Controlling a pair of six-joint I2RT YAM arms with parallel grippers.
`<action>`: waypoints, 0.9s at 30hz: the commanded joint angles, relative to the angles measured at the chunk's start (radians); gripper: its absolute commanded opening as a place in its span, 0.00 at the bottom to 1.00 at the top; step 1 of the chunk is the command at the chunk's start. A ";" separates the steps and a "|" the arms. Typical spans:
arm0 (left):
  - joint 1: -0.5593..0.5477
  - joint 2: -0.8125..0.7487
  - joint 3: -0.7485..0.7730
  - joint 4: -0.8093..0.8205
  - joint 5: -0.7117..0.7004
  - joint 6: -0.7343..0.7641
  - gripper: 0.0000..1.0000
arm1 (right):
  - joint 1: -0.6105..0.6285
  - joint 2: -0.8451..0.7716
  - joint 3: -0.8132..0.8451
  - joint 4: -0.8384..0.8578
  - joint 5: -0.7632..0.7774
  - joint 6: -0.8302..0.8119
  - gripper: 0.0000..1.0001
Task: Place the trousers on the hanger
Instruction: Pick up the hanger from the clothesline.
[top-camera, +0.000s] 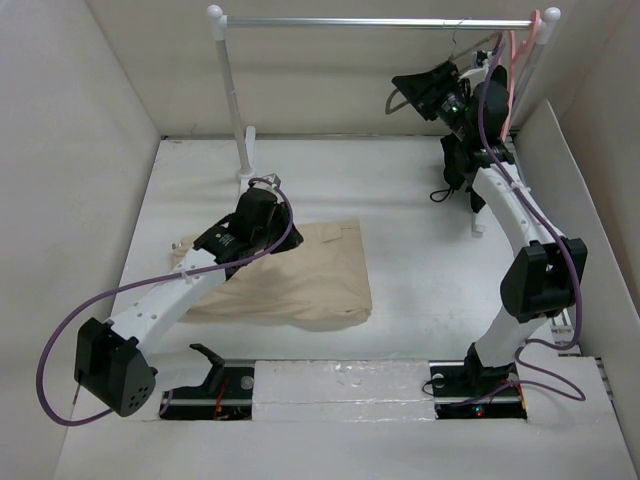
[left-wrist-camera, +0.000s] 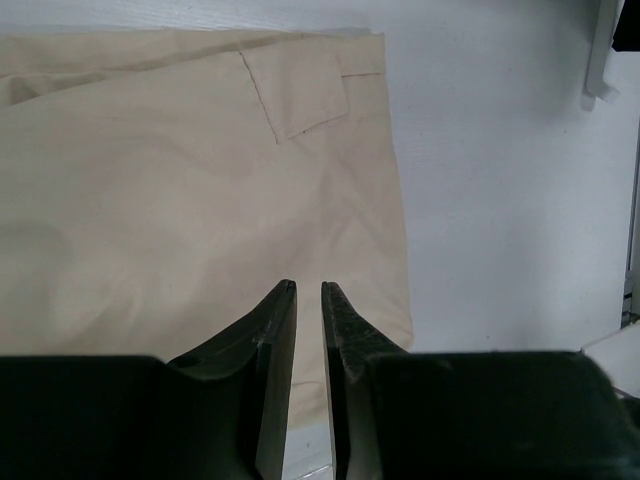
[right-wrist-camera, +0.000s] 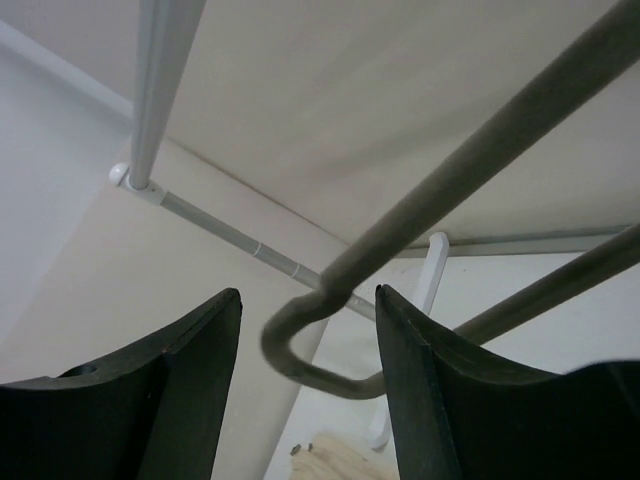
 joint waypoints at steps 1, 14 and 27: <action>-0.001 -0.006 -0.002 0.018 0.006 0.006 0.14 | 0.012 -0.038 -0.012 0.076 -0.006 -0.009 0.61; -0.001 0.012 0.037 0.025 0.032 0.005 0.16 | 0.012 -0.108 -0.053 0.065 -0.038 -0.044 0.20; -0.001 0.052 0.284 -0.007 0.089 0.046 0.49 | -0.006 -0.236 -0.139 0.013 -0.113 -0.118 0.16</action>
